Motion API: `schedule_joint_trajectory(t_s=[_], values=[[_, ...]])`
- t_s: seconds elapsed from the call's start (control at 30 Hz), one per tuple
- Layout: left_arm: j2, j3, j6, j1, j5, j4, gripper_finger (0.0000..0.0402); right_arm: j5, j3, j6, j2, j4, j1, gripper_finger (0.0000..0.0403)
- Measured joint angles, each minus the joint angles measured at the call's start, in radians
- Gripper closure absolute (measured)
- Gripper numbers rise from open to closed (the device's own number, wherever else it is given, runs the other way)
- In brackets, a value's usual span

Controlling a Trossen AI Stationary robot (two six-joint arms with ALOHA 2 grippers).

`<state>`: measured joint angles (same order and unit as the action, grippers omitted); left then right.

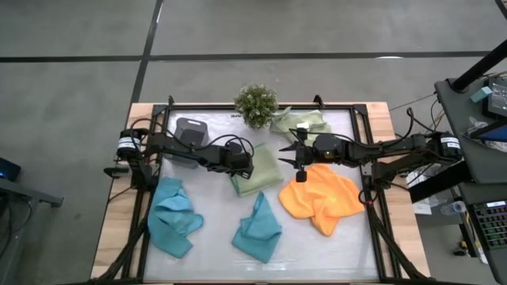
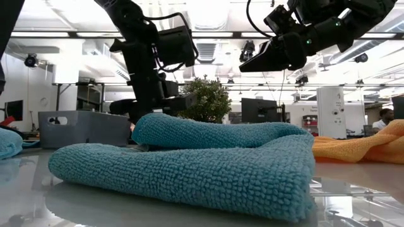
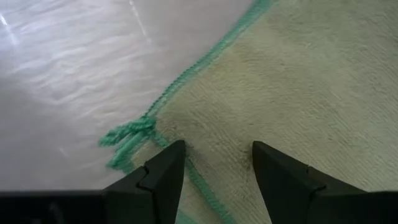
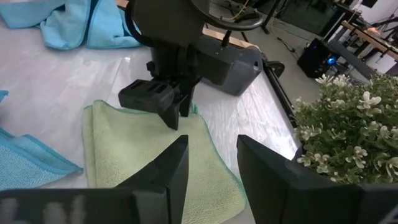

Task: Fold microfiber towels
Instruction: Fold the left green microfiber cloth

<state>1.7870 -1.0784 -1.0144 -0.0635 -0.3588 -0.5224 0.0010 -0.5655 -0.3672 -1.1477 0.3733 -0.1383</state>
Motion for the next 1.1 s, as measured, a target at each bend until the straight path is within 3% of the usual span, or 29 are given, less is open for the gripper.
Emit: schedule_joint_trajectory(t_s=[0.37,0.47,0.7,1.1], values=[[0.000,-0.001,0.066,0.003,0.018,0.018,0.0238,0.000,0.000,0.000,0.000,0.000,0.000,0.0275],[0.000,-0.001,0.106,0.008,0.018,0.022,0.0270,0.000,0.000,0.000,0.000,0.000,0.000,0.0275],[0.000,-0.002,0.114,0.012,0.013,0.014,0.0390,0.000,0.000,0.000,0.000,0.000,0.000,0.0275],[-0.033,-0.050,0.112,0.012,0.010,-0.100,0.0391,0.000,0.000,0.000,0.000,0.002,0.000,0.0275]])
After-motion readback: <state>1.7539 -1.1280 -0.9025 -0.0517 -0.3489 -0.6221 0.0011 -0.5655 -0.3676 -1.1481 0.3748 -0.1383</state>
